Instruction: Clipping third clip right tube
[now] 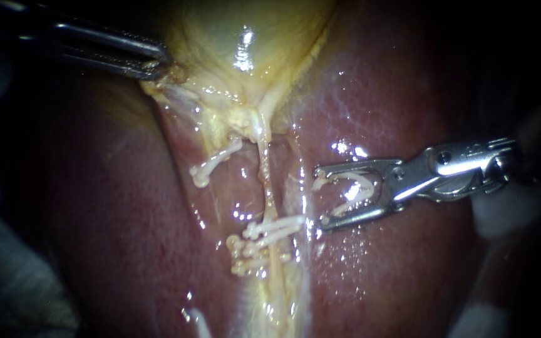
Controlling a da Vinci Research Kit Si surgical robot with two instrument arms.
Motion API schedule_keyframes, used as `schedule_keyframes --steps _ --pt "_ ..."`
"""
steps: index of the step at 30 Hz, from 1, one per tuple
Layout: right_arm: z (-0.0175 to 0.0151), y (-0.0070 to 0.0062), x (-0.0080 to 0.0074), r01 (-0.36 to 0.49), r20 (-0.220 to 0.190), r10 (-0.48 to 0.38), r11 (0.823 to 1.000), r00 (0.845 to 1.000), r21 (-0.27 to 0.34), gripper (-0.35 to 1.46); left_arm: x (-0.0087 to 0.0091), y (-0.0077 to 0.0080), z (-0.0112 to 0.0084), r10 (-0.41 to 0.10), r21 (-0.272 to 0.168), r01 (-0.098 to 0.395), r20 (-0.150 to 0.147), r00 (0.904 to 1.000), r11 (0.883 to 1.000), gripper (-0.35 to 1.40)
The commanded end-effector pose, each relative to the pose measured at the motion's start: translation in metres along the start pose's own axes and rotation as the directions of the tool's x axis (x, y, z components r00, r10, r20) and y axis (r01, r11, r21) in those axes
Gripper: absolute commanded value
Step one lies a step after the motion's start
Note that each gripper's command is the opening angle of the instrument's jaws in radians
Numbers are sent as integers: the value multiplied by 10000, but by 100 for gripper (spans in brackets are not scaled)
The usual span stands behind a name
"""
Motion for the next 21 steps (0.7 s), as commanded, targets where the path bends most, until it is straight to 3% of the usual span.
schedule_keyframes --steps 1,12,21 --pt "0 0 0 -2 2 2 10000 10000 -1 50 0 0 0 2 2 -2 1 10000 10000 -35" --pt "-2 -5 3 -7 -2 7 10000 10000 29 49 -1 -1 1 11 8 -11 -2 10000 10000 -35" --pt "-15 -21 39 -1881 -68 1882 9821 9821 99 49 -5 -6 4 42 22 -42 -5 10000 10000 -35"
